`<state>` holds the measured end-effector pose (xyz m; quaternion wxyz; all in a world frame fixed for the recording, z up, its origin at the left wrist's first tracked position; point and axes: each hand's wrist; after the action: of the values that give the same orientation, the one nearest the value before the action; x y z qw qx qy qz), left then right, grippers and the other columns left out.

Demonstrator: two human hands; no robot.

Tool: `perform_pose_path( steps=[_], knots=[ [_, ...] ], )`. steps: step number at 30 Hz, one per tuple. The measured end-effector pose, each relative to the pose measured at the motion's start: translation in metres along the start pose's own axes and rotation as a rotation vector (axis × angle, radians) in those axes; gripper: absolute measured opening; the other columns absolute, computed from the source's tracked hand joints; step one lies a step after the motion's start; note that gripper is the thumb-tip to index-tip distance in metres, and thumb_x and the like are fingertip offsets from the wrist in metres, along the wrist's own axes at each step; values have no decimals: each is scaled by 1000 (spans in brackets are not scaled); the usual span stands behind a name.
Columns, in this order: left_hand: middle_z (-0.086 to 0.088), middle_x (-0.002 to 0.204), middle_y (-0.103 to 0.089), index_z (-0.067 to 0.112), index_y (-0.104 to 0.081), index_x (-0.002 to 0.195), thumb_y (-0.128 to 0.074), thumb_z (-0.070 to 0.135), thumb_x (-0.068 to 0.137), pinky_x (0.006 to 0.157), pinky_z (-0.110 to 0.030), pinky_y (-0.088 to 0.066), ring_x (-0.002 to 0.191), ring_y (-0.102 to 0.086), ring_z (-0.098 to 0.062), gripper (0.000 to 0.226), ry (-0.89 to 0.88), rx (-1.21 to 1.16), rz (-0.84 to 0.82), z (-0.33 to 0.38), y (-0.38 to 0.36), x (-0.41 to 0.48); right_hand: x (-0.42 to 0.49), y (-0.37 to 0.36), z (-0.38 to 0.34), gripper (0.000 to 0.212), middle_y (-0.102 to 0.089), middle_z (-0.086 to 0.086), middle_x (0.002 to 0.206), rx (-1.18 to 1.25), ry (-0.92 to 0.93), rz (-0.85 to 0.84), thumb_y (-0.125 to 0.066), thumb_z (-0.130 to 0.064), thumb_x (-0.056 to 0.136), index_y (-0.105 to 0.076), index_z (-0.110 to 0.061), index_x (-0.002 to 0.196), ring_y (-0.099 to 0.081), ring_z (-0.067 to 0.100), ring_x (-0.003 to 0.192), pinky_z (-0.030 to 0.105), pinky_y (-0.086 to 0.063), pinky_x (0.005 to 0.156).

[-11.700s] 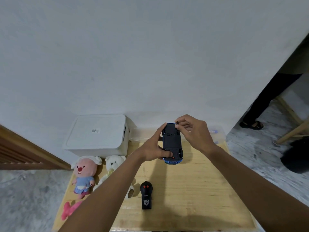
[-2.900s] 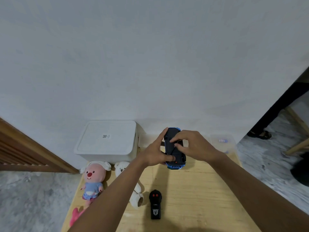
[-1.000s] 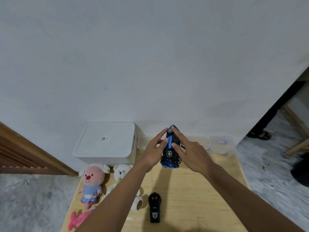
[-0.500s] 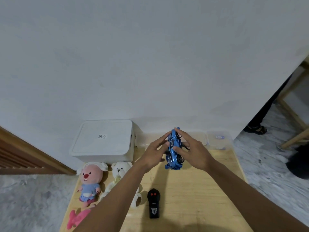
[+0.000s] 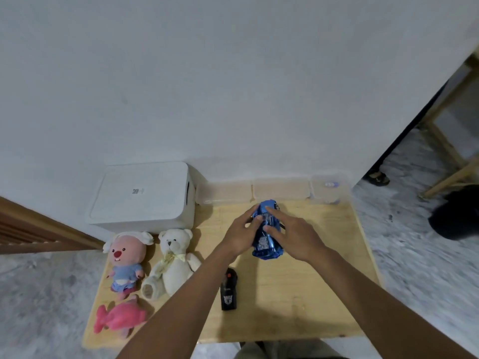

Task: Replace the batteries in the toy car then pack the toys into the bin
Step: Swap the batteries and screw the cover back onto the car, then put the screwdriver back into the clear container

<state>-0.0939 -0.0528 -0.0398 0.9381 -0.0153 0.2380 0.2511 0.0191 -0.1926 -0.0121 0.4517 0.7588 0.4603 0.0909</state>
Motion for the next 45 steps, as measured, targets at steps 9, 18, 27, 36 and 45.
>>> perform_pose_path(
  steps=[9,18,27,36,45],
  knots=[
    [-3,135,-54,22,-36,157,-41,13,110,96,-22,-45,115,-55,-16,49,1,274,21,-32,-33,8,-1,-29,51,60,-49,-6,151,233,-130,-196,-57,-43,99,-26,-57,149,-53,18,132,37,-48,103],
    [-14,150,-37,20,-33,159,-50,20,107,119,-32,-34,142,-39,-25,55,31,406,31,-54,-46,18,13,-37,75,57,-50,-4,151,209,-154,-266,-58,-38,100,-32,-53,149,-53,20,131,36,-50,97],
    [-11,144,-48,22,-41,155,-53,19,106,110,-23,-33,139,-42,-23,51,-31,451,83,-44,-42,19,13,-28,67,56,-53,-8,142,43,-110,-94,-65,-45,92,-45,-45,144,-55,16,125,36,-47,101],
    [-12,131,-61,20,-58,139,-72,19,89,104,-42,-47,122,-56,-31,52,-166,763,390,0,61,41,68,19,4,44,-54,-11,140,-157,197,40,-61,-35,95,-54,-36,138,-59,18,118,34,-46,93],
    [-11,148,-45,17,-50,146,-75,15,86,116,-33,-32,141,-39,-28,65,-164,867,411,-11,103,68,138,-22,-50,53,-41,-1,150,-572,286,-15,-62,-30,94,-43,-29,143,-67,37,97,41,-52,79]
  ],
)
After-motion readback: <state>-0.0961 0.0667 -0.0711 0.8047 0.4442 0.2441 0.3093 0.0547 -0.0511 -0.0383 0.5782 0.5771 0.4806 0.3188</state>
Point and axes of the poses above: each hand's wrist, its own x-axis towards the middle knuckle, its own y-axis out of the back of the hand, z = x × y
